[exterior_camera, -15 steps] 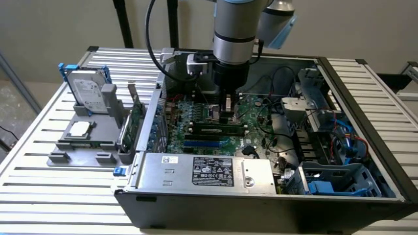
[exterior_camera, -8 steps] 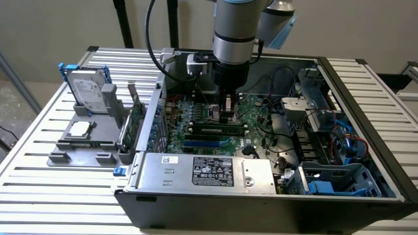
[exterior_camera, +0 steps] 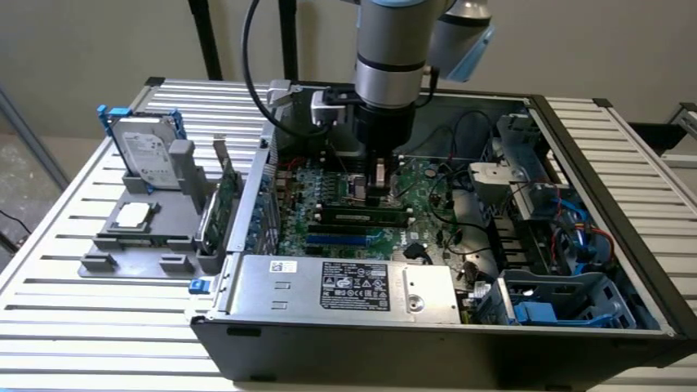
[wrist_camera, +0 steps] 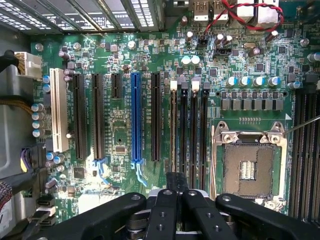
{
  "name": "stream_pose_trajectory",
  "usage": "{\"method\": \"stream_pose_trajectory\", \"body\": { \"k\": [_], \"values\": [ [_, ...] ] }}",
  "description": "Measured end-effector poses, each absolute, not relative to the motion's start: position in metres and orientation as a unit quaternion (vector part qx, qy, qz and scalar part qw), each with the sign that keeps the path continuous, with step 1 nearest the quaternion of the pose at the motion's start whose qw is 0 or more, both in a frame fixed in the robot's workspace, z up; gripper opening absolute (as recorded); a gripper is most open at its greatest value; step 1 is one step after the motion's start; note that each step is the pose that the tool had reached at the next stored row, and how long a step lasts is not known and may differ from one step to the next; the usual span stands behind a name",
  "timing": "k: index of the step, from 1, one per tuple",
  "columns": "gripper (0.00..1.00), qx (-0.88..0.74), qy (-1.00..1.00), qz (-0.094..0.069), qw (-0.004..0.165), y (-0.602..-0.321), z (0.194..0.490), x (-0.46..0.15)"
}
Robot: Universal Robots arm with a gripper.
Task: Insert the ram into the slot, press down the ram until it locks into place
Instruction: 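Press down the ram until it locks into place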
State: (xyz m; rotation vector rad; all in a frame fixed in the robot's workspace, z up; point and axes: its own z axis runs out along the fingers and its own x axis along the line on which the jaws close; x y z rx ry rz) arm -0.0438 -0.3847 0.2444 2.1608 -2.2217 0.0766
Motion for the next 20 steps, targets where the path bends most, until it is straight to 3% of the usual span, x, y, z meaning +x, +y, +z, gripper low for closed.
{"method": "stream_pose_trajectory", "body": {
  "k": [15,20],
  "values": [
    [0.11,0.697,-0.716,0.025,0.021,-0.384,0.226,-0.046],
    [0.11,0.697,-0.716,0.022,0.023,-0.384,0.232,-0.045]
  ]
}}
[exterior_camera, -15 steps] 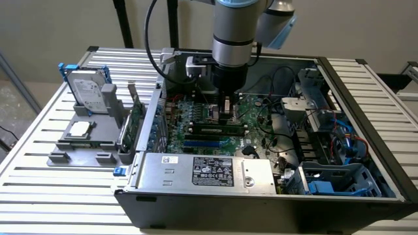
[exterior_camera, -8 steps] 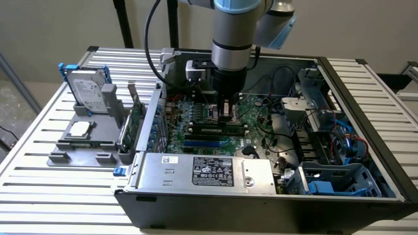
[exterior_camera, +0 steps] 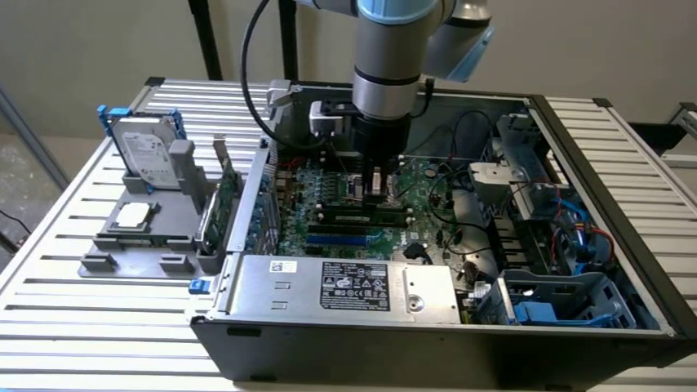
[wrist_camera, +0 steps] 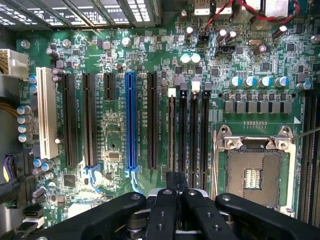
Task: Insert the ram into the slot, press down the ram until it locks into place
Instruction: 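Press down the ram until it locks into place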
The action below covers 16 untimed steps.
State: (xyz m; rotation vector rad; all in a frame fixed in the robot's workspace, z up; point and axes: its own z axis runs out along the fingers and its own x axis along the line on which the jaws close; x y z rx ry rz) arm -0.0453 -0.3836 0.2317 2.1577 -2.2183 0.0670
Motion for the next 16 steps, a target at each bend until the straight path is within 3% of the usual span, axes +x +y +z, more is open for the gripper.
{"method": "stream_pose_trajectory", "body": {
  "k": [9,16],
  "values": [
    [0.11,0.697,-0.716,0.016,0.029,-0.385,0.265,-0.041],
    [0.11,0.697,-0.716,0.015,0.028,-0.385,0.266,-0.041]
  ]
}}
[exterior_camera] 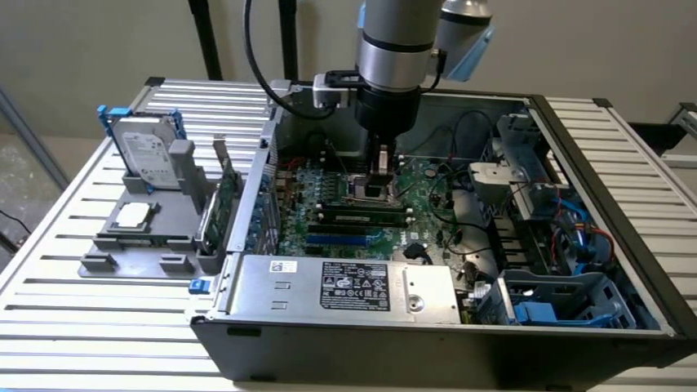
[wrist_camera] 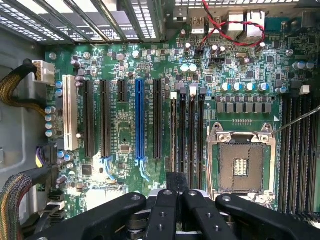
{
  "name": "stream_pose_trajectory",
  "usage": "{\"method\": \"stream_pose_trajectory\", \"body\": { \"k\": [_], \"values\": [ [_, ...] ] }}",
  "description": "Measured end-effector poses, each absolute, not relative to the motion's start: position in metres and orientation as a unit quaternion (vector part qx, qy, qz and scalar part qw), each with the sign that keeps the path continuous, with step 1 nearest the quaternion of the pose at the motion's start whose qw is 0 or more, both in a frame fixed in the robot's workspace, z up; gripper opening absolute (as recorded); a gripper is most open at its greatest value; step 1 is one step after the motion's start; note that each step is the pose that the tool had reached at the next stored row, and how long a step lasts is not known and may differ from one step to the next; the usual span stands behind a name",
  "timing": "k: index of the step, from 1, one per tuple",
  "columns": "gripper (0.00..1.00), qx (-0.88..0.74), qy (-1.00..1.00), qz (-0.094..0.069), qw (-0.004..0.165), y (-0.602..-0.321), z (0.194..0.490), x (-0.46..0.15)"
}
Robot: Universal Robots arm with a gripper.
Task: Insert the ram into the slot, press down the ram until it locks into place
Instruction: 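Press down the ram until it locks into place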
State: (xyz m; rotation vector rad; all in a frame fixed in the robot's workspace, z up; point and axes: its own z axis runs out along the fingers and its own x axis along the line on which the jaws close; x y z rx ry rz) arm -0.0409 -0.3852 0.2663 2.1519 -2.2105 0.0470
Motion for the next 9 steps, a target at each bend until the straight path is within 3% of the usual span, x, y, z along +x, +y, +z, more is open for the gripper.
{"method": "stream_pose_trajectory", "body": {
  "k": [9],
  "values": [
    [0.11,0.697,-0.716,0.015,0.028,-0.3852,0.2663,-0.0409]
  ]
}}
